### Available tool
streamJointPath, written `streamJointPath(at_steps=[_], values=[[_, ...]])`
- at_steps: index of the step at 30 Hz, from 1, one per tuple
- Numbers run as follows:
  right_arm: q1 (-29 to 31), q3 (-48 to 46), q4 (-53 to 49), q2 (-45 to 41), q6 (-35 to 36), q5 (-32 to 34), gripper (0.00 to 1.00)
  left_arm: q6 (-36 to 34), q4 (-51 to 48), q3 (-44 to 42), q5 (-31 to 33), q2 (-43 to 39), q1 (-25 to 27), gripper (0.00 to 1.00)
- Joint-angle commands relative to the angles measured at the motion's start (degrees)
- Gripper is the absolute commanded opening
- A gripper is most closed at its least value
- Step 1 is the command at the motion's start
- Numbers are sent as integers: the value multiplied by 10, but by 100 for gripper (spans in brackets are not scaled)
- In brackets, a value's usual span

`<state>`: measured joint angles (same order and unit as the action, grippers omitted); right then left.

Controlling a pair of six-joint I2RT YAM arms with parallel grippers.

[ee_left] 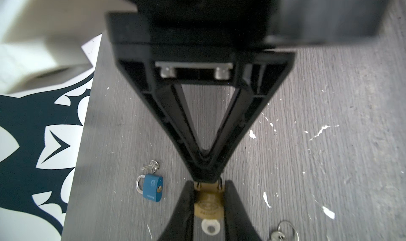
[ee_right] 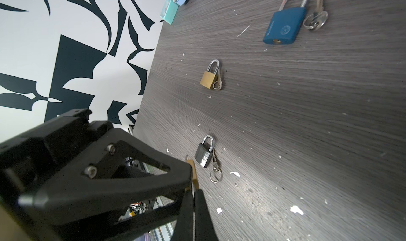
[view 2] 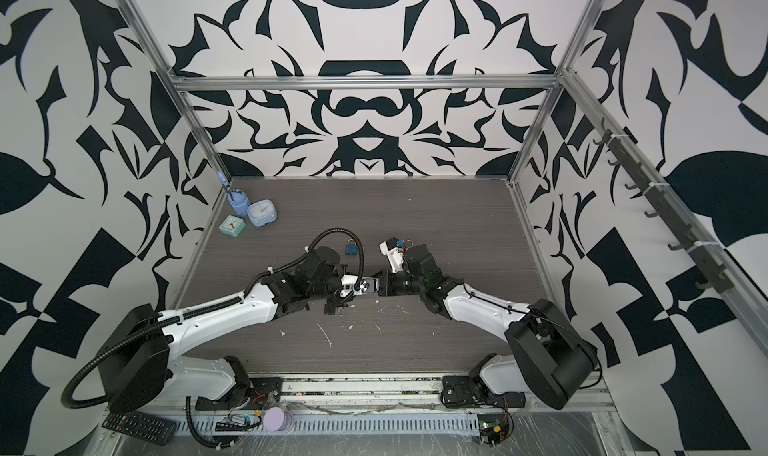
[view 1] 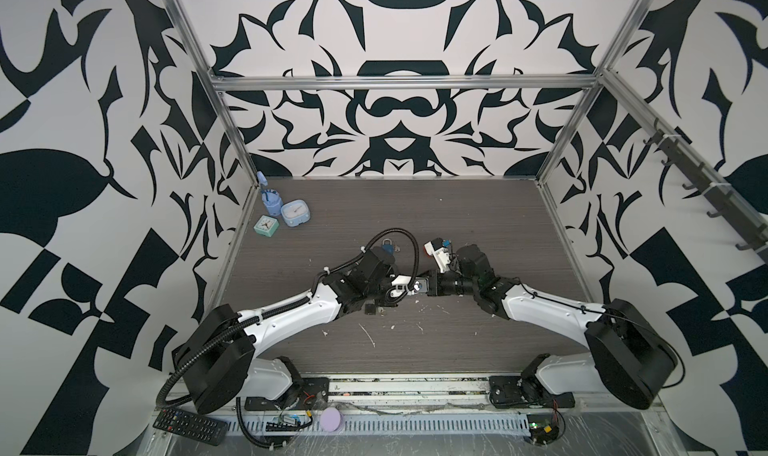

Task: Lock with the key

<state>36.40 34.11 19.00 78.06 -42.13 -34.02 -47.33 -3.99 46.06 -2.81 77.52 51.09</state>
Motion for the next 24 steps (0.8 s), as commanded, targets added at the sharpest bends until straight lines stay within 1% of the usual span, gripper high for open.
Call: streamJointPath(at_steps=[1,4,6,9,15,18,21,23,24], values=[[24,-1,5,13,0,-28,0,0,220,51,-117,-11,38,0],[20,1,-11,2,9,-23,0,-2,213,45,-115,-15,38,0],[13,1,-22,-10,12,-23,0,-16,194,39,-110,-16,38,0],[-2,11,-54,-33,24,-22,0,-22,184,21,-95,-19,38,0],[-29,43,-138,-84,62,-16,0,-4,191,-19,-65,-31,38,0],[-33,53,-158,-95,70,-17,0,2,193,-26,-56,-32,38,0],[-33,60,-166,-100,74,-18,9,5,197,-27,-49,-30,37,0],[-33,62,-172,-107,77,-12,20,5,200,-28,-46,-28,38,0],[-33,64,-177,-112,80,-7,24,7,202,-28,-43,-27,37,0]])
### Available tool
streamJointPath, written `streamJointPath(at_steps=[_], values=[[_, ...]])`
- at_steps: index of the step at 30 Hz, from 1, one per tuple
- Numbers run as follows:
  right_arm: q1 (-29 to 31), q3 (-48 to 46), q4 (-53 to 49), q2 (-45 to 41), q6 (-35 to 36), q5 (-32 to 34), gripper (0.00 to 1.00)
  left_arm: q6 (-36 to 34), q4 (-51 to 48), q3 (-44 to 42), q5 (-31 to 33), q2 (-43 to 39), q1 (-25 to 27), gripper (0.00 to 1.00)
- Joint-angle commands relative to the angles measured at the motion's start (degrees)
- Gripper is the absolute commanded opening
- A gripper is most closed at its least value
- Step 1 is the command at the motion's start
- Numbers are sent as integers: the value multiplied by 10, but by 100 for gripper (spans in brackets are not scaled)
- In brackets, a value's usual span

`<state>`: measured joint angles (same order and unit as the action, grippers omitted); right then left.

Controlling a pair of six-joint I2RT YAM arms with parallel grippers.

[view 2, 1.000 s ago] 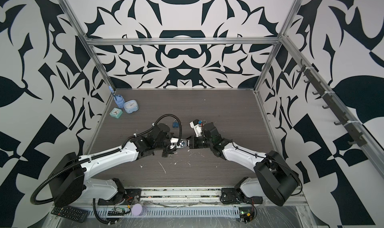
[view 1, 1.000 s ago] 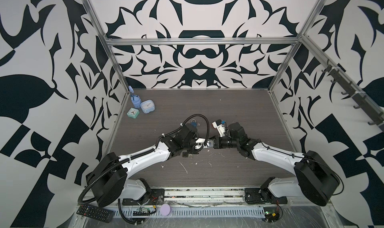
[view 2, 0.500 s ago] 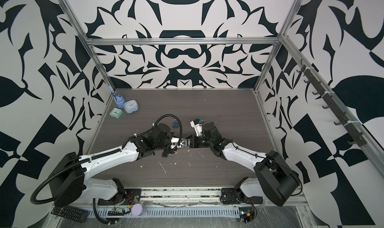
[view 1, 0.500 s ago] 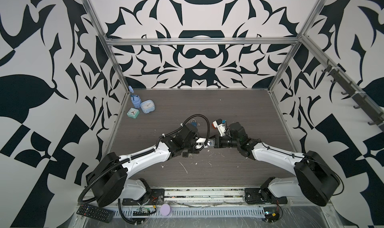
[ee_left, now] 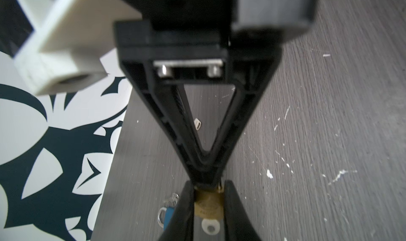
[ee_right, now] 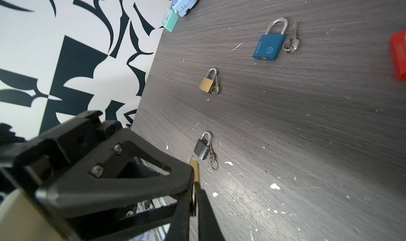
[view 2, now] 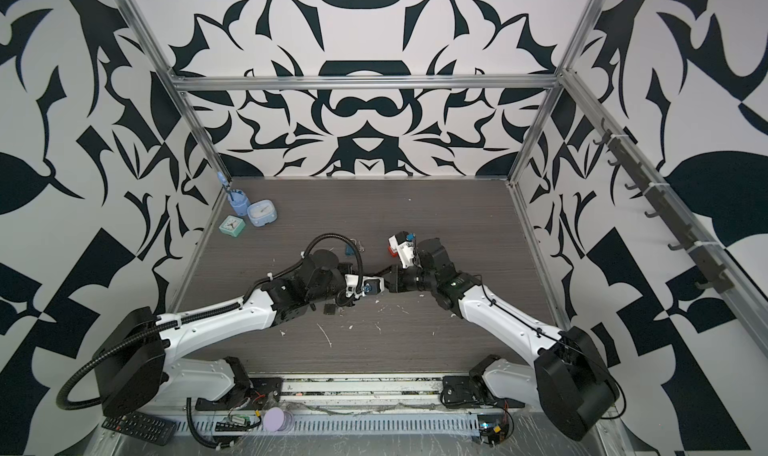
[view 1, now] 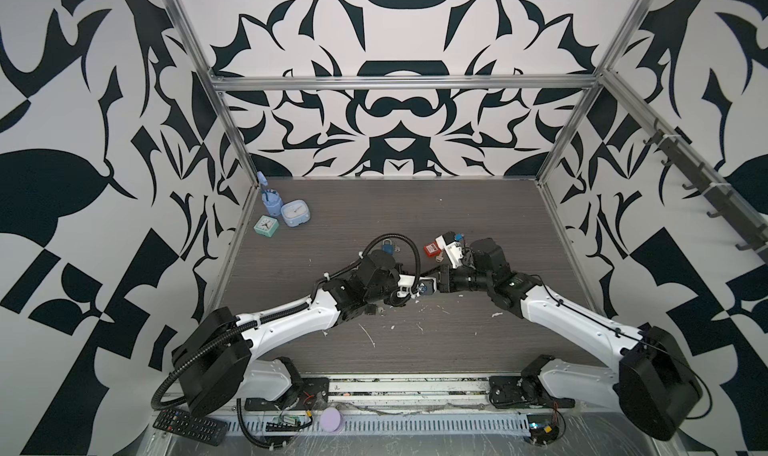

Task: Lock with the key

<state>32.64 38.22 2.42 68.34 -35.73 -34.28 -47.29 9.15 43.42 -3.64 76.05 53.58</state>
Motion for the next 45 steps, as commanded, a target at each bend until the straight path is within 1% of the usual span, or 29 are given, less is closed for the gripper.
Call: streamJointPath(at_steps=[1,2,3,5,7,11,14,16,19,21,23,25,27,28,30,34,38,41,43,45], values=[[4,24,-17,-20,18,1,29,6,70,-3,-31,-12,13,0],[2,26,-27,-28,23,9,37,6,71,-3,-29,-12,12,0],[1,28,-39,-38,29,17,41,9,73,-5,-25,-12,12,0],[-3,30,-58,-57,39,33,44,13,77,-7,-22,-13,12,0],[-7,31,-74,-81,51,47,49,18,77,-8,-20,-14,12,0],[-16,37,-101,-133,62,85,52,48,78,-4,-20,-14,11,0],[-17,31,-106,-188,71,154,53,84,79,6,-15,-9,10,0],[-16,19,-104,-227,86,200,56,122,88,13,7,-4,10,0],[-17,-13,-70,-278,105,233,57,176,98,21,32,-2,9,0],[-16,-43,-34,-302,117,232,56,249,107,35,69,-1,9,0],[-17,-61,-12,-316,132,217,56,318,86,60,99,1,8,0],[-17,-65,-10,-318,136,211,56,379,81,75,101,2,7,0],[-16,-60,-20,-311,136,213,57,460,84,86,110,1,6,0],[-16,-57,-25,-307,136,214,57,494,76,93,116,2,3,0],[-17,-47,-37,-293,136,207,58,586,41,119,126,4,-6,0],[-16,-35,-39,-261,140,183,58,745,0,145,96,6,-39,0],[-17,-44,-1,-236,150,165,54,917,-27,150,54,13,-79,0],[-16,-53,37,-226,153,166,52,1009,-86,163,53,24,-94,0],[-14,-55,62,-216,151,168,51,1055,-125,171,60,34,-99,0],[-10,-51,80,-196,148,172,50,1097,-141,169,62,42,-100,0]])
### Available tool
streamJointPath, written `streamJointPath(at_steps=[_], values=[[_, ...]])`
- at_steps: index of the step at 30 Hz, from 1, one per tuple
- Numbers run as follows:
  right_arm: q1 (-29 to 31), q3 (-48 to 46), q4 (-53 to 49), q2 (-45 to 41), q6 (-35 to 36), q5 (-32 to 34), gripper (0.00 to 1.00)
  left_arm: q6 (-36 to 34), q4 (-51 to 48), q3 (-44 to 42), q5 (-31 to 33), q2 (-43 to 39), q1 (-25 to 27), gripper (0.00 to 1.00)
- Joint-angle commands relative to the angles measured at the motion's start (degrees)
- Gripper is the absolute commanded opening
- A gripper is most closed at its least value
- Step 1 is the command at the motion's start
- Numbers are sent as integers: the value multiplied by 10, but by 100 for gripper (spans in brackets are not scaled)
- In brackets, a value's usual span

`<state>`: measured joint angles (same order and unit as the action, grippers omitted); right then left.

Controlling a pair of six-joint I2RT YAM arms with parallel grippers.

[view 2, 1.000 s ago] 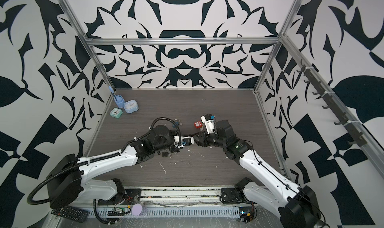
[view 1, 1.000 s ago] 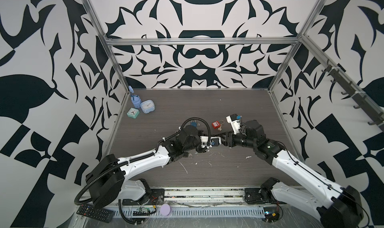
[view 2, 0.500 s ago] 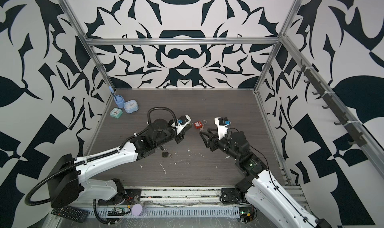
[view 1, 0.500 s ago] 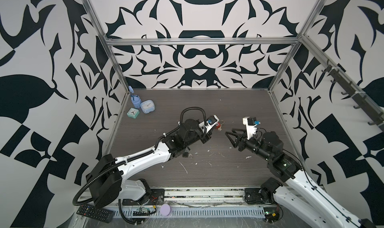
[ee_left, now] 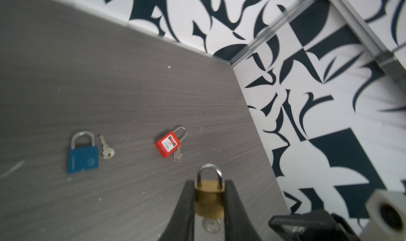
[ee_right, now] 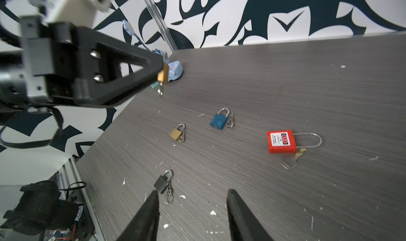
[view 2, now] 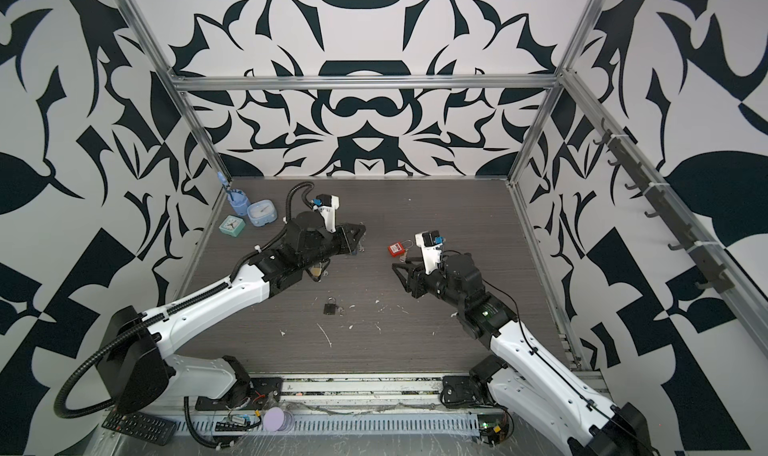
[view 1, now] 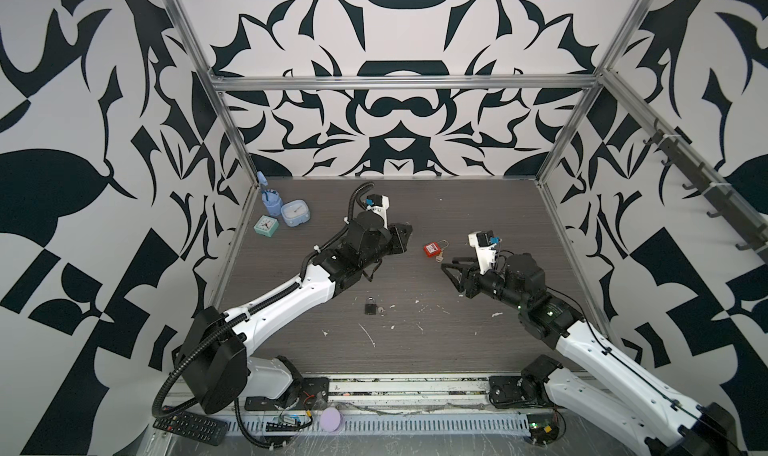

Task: Lock with the key

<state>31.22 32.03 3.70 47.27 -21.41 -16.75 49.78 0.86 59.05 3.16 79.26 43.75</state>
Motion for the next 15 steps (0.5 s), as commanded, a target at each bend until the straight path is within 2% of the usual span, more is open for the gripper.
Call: streamJointPath(at_steps=[1,8,15], values=[[7,15,72,26,4,-3,49,149,-58,9,-10,15,-2,0],[32,68,65,126,3,2,44,255,-60,9,-71,51,-13,0],[48,93,75,185,1,20,42,295,-92,8,-84,64,-24,0]])
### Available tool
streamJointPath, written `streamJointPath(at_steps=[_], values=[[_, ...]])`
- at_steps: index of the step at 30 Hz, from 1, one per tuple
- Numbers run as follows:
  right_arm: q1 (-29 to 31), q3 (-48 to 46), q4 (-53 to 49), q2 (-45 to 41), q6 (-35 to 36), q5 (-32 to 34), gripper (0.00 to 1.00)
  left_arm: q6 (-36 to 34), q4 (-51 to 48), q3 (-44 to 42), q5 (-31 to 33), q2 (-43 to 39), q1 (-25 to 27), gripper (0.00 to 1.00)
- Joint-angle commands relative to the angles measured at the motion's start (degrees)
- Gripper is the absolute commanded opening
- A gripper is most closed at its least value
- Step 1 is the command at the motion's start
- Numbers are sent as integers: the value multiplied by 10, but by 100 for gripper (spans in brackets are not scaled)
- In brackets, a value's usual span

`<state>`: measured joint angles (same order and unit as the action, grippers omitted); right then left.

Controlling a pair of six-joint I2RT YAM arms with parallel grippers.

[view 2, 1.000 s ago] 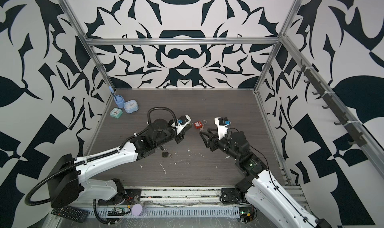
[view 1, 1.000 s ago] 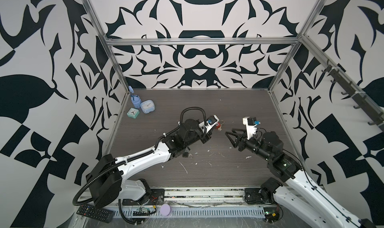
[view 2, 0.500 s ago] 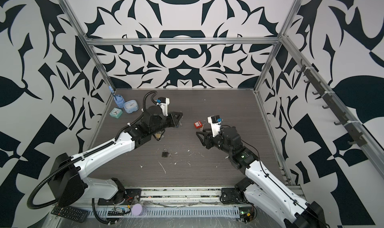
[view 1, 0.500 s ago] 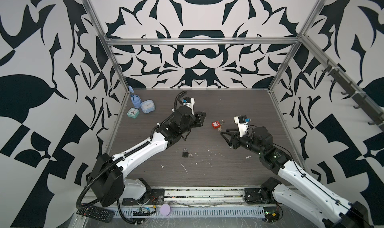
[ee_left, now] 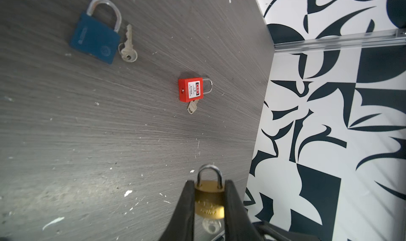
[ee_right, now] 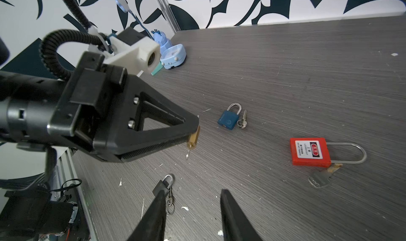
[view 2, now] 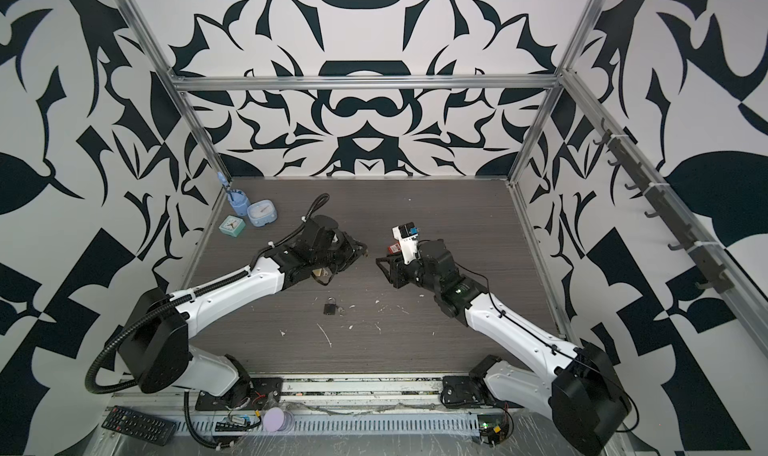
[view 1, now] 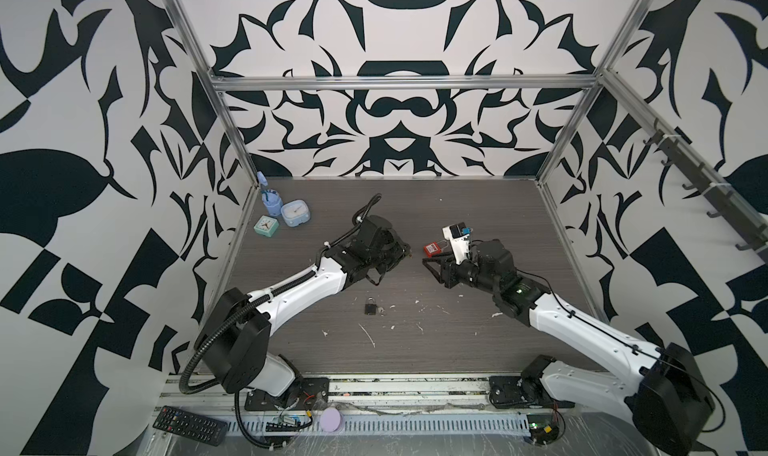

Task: Lock with the key

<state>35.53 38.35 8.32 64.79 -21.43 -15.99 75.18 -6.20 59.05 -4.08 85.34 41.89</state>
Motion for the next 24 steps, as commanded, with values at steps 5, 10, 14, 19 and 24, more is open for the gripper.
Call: streamJointPath(at_steps=[5,10,14,19,24], values=[[11,39,46,43,-24,13,40,48,-22,2,-14,0,-9,0],[25,54,50,69,-32,9,38,48,-22,-1,-14,2,-12,0],[30,65,50,88,-36,13,35,47,-23,-2,-13,0,-14,0],[32,78,50,108,-39,17,32,41,-28,-2,-7,-3,-15,0],[34,83,51,125,-44,17,30,36,-28,-3,-2,-6,-16,0]])
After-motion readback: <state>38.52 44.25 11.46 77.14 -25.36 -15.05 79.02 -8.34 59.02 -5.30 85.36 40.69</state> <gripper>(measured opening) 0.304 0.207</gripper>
